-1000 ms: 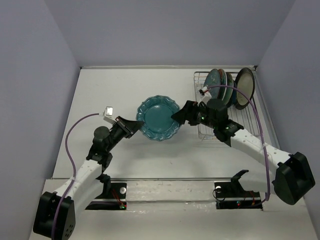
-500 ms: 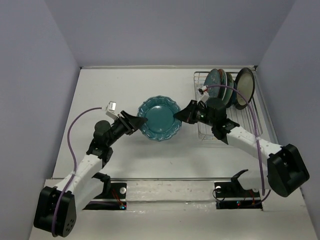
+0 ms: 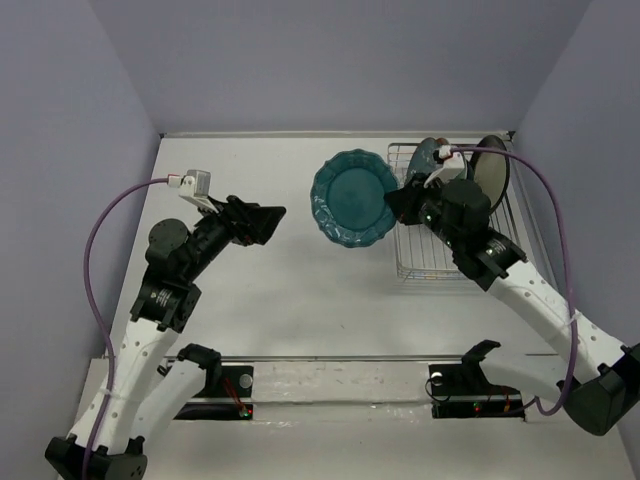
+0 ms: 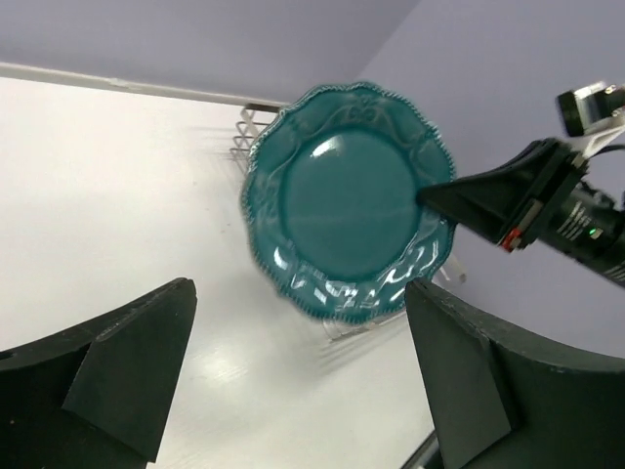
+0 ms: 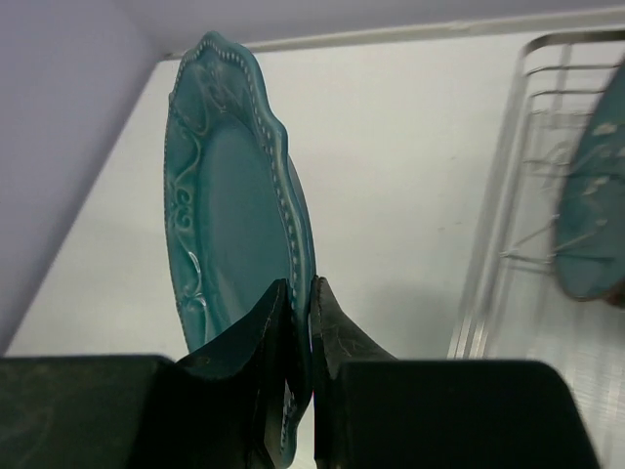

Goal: Load the plates into the dish rack

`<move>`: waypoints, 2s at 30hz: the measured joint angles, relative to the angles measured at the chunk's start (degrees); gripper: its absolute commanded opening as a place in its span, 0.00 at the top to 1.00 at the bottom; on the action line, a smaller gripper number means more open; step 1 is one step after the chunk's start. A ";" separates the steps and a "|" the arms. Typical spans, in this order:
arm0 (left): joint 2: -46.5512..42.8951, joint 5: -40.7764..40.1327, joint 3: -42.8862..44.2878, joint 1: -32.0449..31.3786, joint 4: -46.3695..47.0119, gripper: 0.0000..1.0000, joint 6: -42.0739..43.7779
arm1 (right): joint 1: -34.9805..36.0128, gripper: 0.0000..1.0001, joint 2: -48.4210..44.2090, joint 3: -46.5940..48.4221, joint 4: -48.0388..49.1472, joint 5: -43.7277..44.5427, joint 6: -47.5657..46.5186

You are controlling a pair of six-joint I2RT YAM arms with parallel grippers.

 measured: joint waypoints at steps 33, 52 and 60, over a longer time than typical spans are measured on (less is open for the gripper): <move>-4.98 -12.46 -1.16 -0.02 -13.49 0.01 15.93 | -9.01 0.93 28.35 18.93 -0.90 39.93 -34.14; -4.55 -13.25 -1.18 0.74 -13.46 0.01 15.91 | -9.49 0.29 34.12 16.41 -0.28 36.26 -23.21; -3.30 -13.09 -1.38 2.29 -13.40 0.01 15.87 | -8.92 0.03 28.44 16.52 -0.76 32.52 -18.25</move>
